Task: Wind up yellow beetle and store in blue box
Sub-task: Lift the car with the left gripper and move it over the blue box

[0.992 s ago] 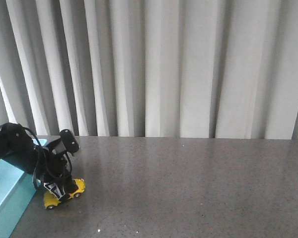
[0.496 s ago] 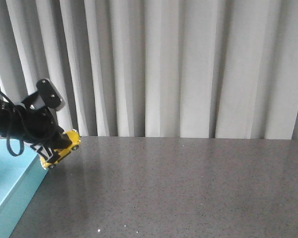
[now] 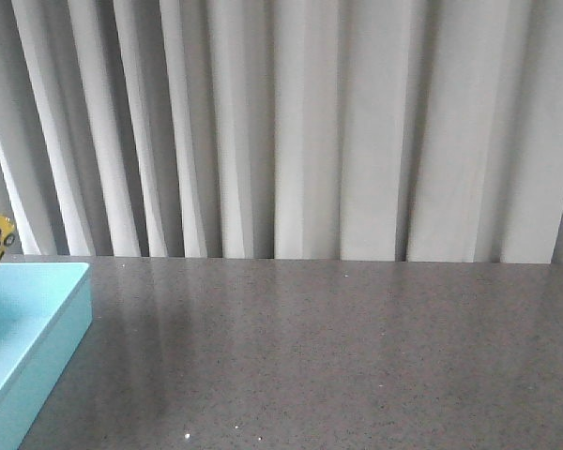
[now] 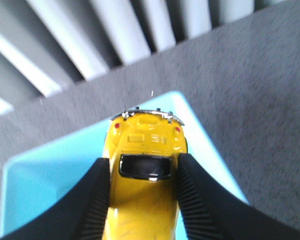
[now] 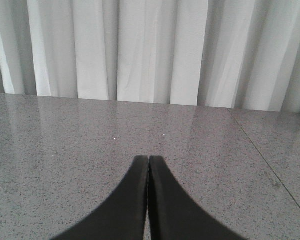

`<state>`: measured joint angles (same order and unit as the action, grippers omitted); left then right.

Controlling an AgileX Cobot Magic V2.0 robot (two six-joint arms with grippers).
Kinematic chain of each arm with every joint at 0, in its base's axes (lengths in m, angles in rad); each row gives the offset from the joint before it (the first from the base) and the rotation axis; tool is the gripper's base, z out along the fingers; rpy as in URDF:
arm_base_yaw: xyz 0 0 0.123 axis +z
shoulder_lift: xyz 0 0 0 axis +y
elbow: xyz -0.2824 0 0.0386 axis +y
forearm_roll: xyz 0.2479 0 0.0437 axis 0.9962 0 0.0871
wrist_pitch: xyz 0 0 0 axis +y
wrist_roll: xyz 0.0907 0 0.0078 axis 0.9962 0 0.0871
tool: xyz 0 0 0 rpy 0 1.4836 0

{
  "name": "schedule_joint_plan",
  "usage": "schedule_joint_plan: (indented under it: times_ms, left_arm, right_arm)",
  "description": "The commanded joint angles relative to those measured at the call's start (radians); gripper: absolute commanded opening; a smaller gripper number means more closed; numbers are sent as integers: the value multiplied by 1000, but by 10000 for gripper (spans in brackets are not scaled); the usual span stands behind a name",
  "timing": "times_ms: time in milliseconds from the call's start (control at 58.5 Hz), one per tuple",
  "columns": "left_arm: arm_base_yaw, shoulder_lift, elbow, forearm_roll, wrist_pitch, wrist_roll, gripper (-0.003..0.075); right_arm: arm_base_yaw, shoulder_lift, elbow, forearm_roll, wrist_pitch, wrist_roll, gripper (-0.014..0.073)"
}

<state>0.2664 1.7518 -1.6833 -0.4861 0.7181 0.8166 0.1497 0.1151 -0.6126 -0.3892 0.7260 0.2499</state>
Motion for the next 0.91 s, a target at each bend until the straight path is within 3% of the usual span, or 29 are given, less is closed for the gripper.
schedule_joint_plan:
  times_ms: [0,462,633,890]
  left_arm:
    - [15,-9,4,-35,-60,-25,-7]
    - [17,90,43,21,-48,-79,29]
    - [17,90,43,81,-46,-150,143]
    - [16,90,43,95,-73,-231,398]
  right_arm:
    - [-5,25,-19,-24,-77,-2,-7]
    - [-5,25,-19,-24,-77,-2,-7]
    - [-5,25,-19,-24,-77,-2,-7]
    - [-5,25,-19,-24,-77,-2,-7]
